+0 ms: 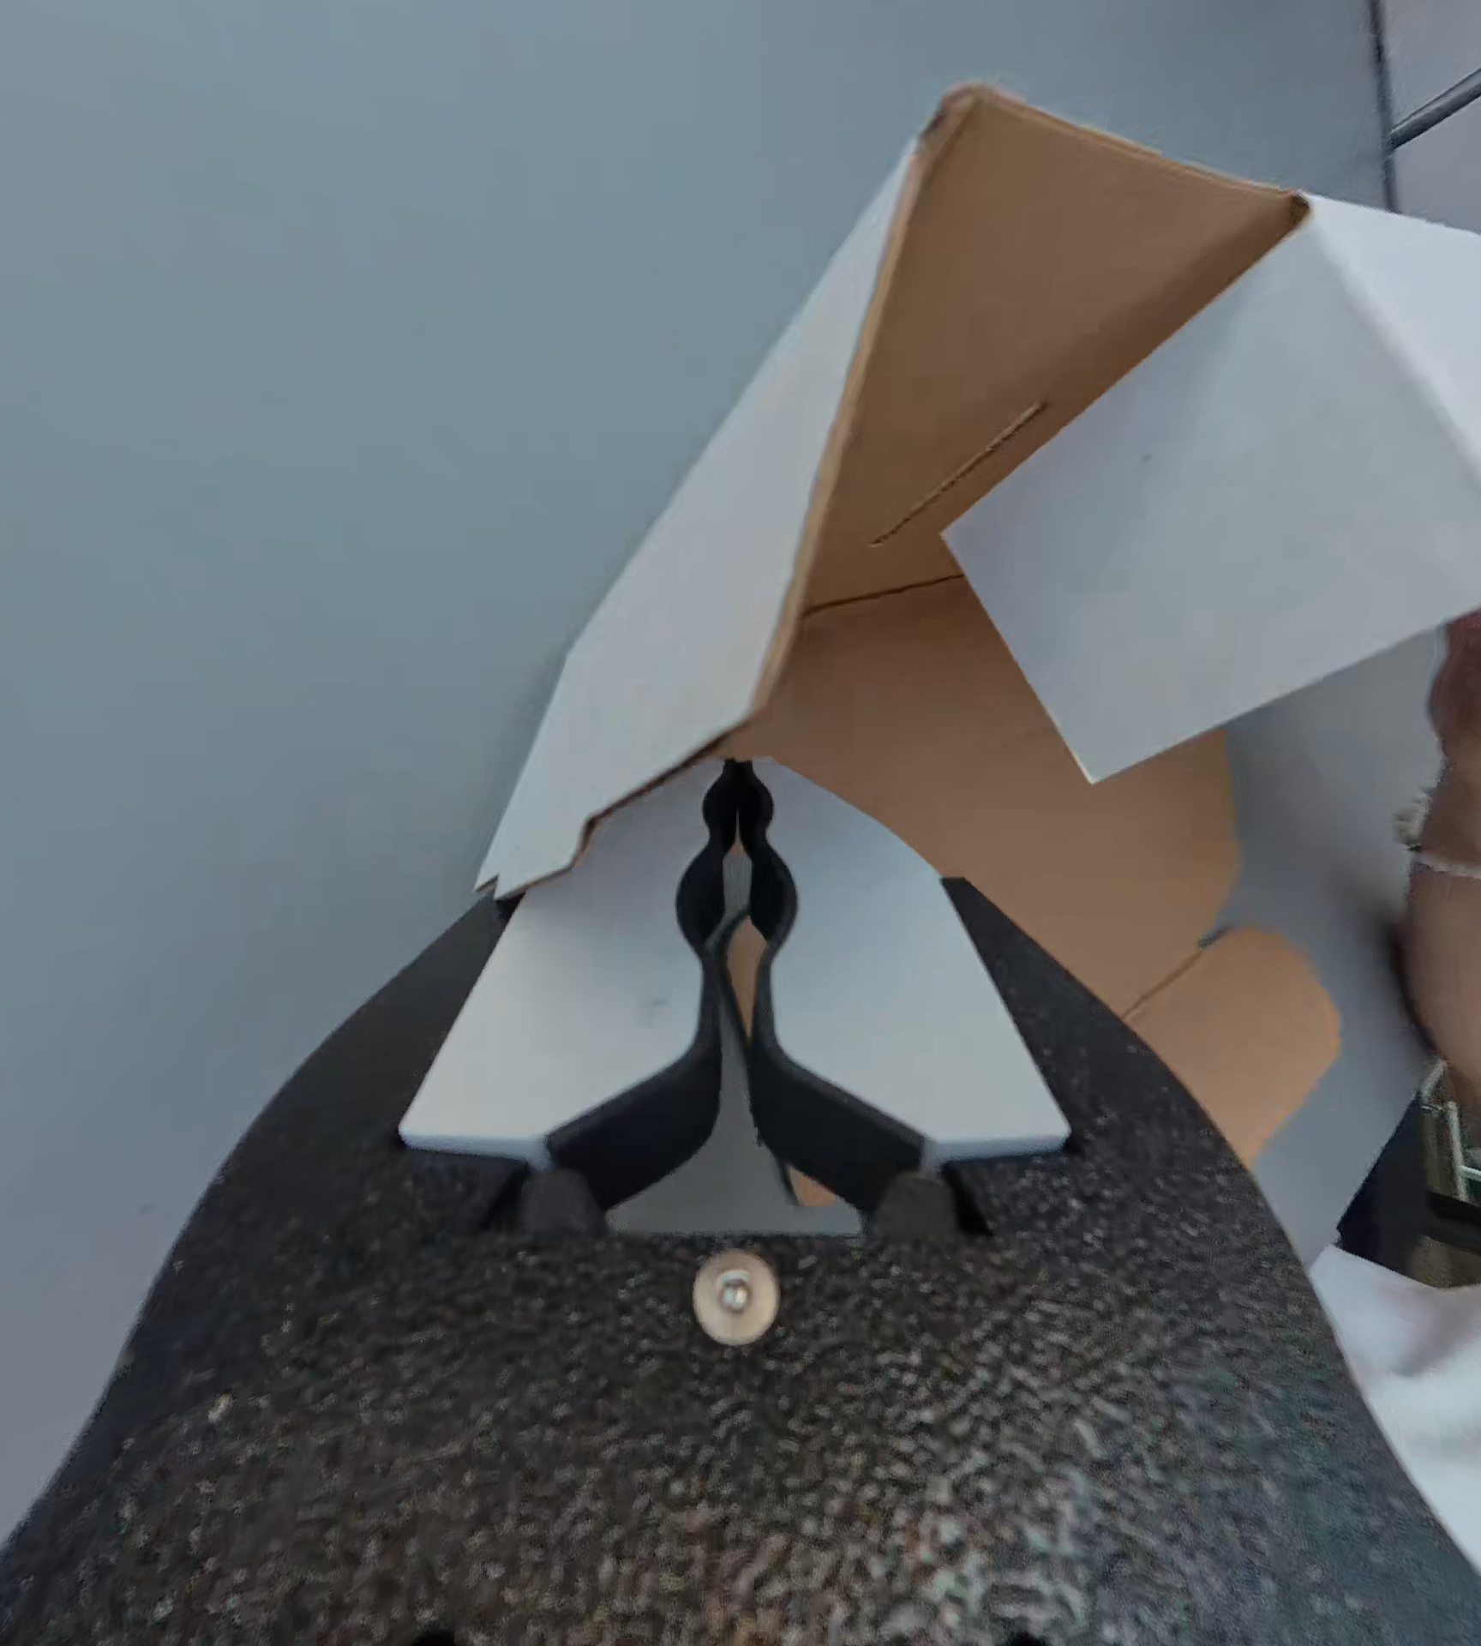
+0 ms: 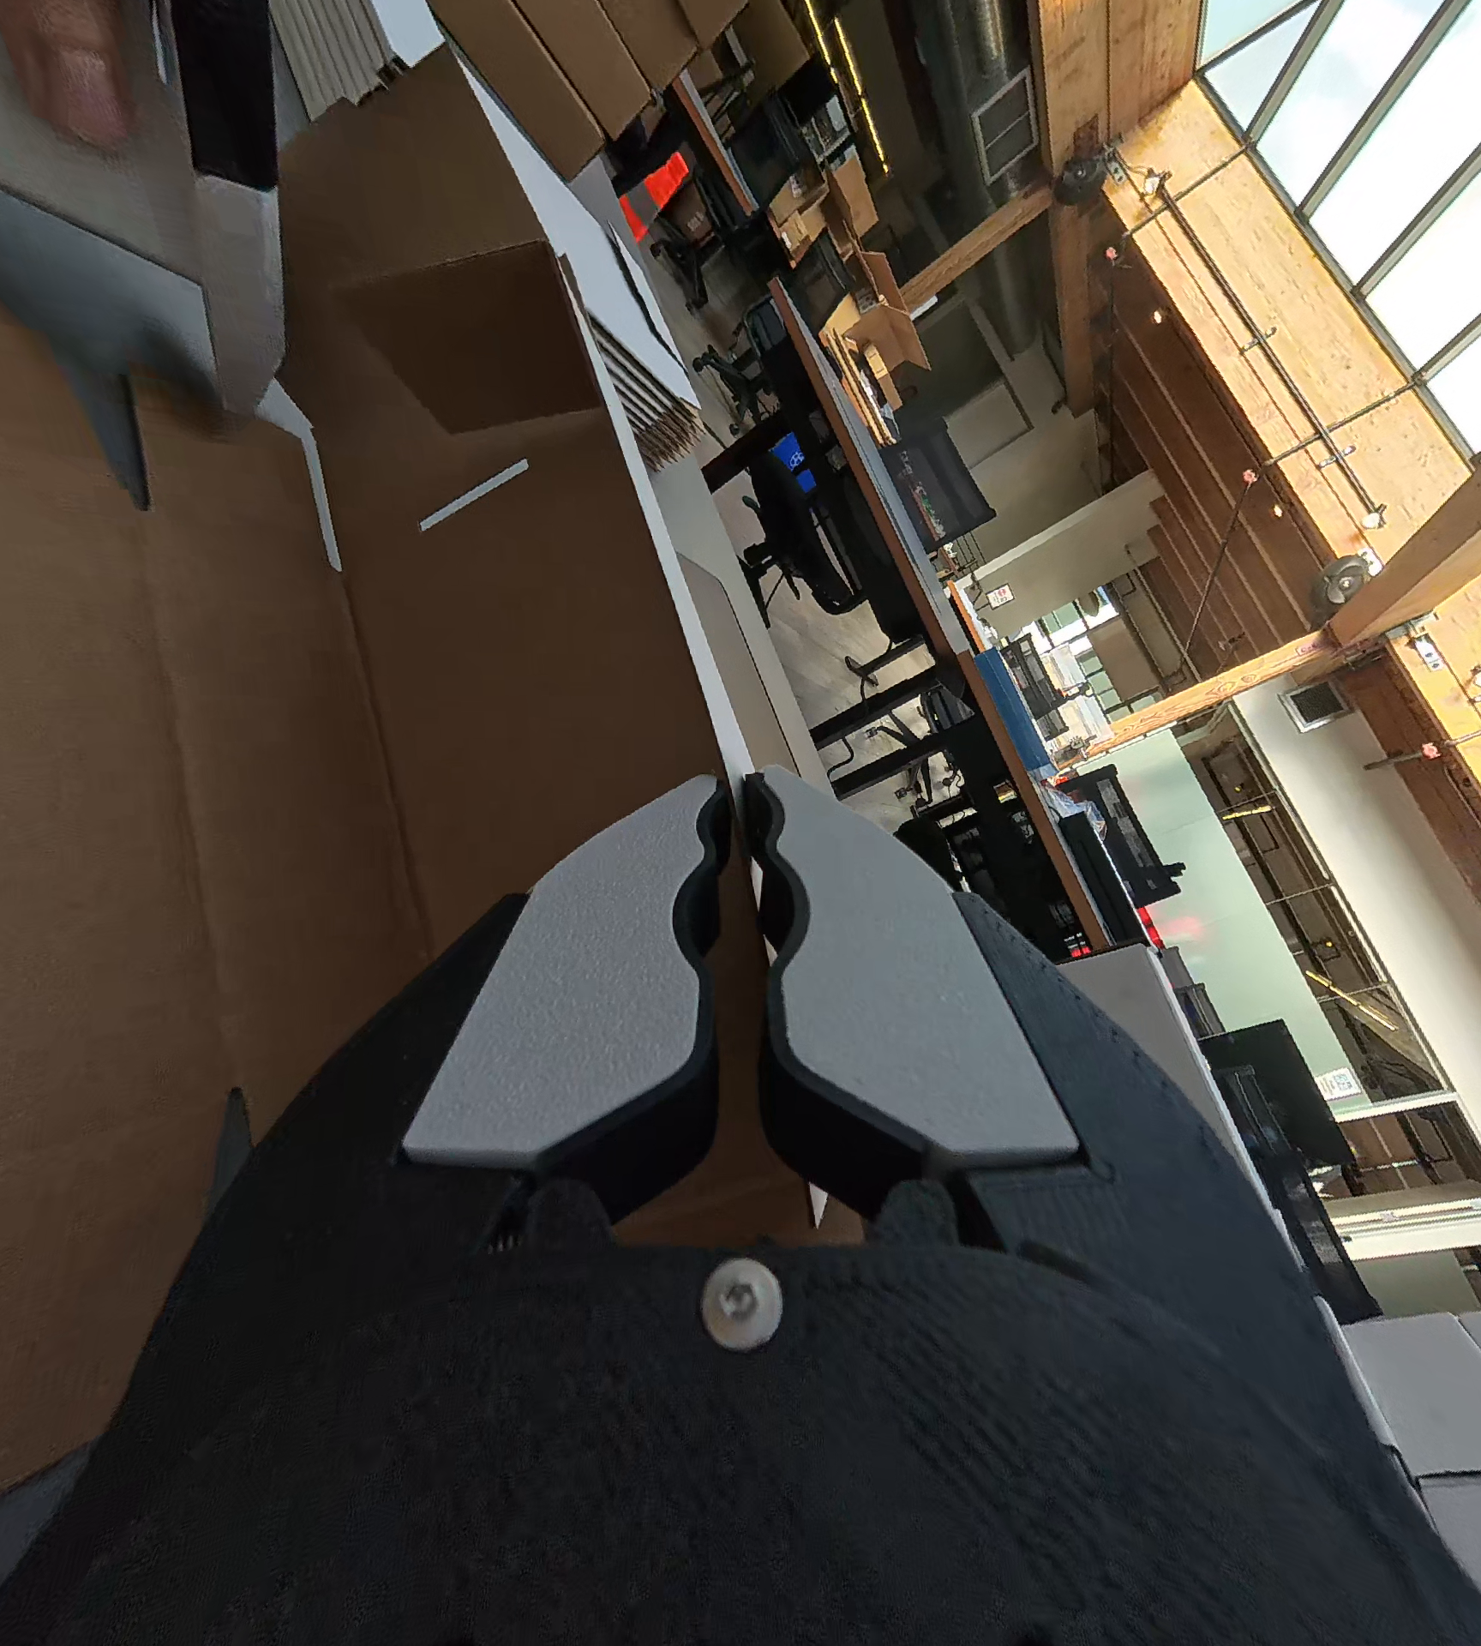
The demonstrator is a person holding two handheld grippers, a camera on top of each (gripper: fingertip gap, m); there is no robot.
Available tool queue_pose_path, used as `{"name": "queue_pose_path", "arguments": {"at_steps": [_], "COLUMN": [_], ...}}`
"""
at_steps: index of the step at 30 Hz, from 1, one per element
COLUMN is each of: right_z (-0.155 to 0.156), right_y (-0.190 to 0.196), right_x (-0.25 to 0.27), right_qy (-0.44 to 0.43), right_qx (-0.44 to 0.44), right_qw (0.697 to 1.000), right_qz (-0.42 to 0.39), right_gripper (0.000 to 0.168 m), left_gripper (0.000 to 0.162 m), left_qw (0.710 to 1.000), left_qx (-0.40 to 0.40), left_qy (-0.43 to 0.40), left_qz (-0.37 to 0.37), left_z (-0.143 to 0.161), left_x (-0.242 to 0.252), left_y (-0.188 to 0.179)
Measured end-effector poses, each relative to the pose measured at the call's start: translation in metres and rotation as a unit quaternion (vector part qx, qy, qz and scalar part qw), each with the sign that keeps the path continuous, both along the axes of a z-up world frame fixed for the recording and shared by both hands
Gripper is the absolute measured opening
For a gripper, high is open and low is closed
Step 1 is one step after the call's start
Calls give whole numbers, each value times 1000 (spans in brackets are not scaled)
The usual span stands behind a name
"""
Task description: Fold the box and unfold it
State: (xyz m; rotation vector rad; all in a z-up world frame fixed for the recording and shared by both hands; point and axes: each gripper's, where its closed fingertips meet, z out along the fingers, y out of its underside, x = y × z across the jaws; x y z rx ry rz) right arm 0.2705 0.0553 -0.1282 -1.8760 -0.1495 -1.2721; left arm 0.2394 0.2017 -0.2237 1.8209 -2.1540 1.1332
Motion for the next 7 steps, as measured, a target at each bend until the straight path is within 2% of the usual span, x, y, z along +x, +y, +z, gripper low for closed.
{"name": "queue_pose_path", "arguments": {"at_steps": [1, 4, 7], "right_z": [0, 2, 4], "right_y": [0, -2, -5], "right_x": [0, 1, 4], "right_qy": [3, 7, 13], "right_qx": [2, 11, 25], "right_qw": [1000, 1000, 1000], "right_qz": [-1, 0, -4], "right_gripper": [4, 4, 4], "left_gripper": [0, 0, 0], "left_qw": [1000, 991, 984], "left_qx": [-5, 130, 173], "left_qy": [-6, -20, -12], "left_qz": [1, 30, 32], "left_z": [1, -12, -14], "left_x": [0, 2, 0], "left_y": [-2, 26, 34]}}
